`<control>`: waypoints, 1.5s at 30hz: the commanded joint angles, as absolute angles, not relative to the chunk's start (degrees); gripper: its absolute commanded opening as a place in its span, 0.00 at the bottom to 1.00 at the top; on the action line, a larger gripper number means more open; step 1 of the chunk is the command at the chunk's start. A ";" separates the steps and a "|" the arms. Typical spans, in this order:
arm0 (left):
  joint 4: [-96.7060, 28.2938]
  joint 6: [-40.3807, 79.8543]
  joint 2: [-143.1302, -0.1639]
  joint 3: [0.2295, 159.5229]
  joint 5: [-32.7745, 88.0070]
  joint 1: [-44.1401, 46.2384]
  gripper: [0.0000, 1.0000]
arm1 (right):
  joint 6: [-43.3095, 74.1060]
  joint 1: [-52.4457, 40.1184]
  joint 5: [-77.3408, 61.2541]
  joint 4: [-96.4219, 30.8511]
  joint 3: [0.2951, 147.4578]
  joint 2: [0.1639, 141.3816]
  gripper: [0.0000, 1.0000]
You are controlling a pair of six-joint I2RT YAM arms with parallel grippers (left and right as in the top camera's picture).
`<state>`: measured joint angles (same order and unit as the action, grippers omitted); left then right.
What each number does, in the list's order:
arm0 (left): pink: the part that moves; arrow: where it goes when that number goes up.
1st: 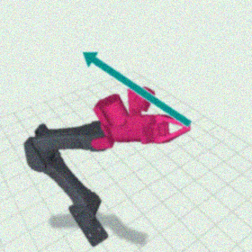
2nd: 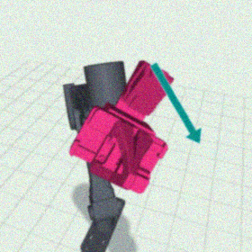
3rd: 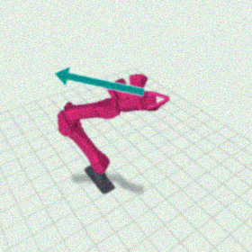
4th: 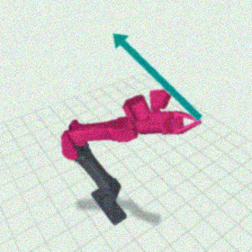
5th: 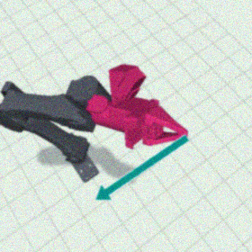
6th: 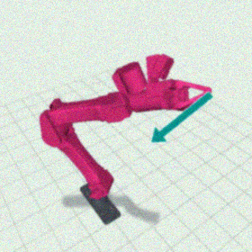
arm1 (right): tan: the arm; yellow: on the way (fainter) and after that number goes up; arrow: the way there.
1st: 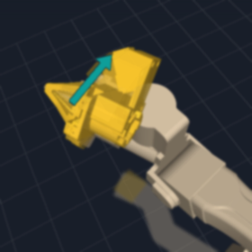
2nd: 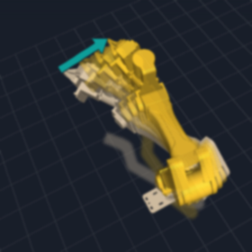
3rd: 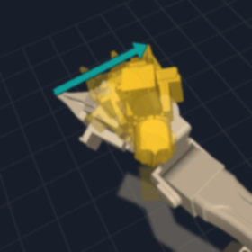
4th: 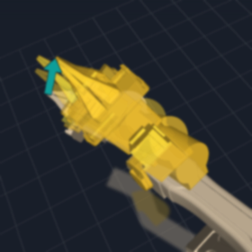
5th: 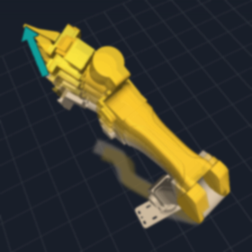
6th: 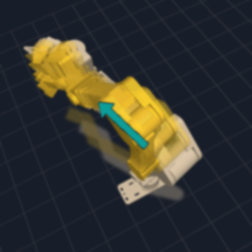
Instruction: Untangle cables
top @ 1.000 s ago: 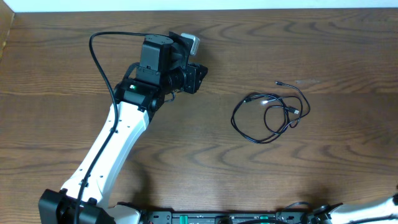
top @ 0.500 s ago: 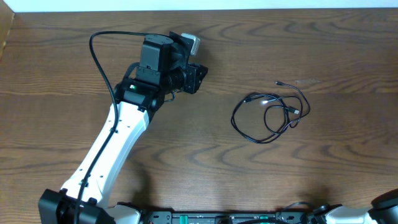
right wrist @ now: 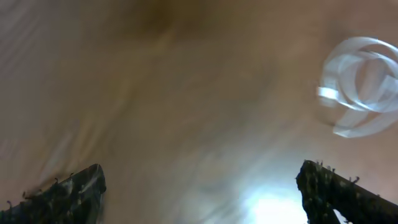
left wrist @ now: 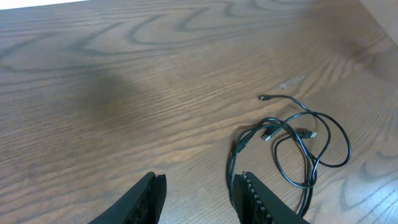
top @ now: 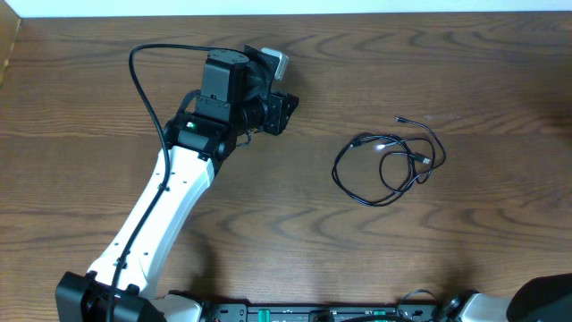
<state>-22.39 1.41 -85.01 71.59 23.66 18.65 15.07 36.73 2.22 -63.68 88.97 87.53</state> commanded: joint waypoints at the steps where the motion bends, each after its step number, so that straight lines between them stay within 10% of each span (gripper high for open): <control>1: -22.22 0.40 -85.41 71.46 23.55 18.79 0.40 | 10.48 28.36 0.89 -64.01 89.03 86.17 0.95; 18: -23.68 -0.47 -85.43 71.46 23.29 18.79 0.41 | 7.14 1.78 -0.43 -63.07 89.01 86.17 0.97; 45: -24.77 -0.40 -84.97 71.46 23.33 22.48 0.40 | 4.64 -5.26 -2.52 -45.17 66.46 83.18 0.97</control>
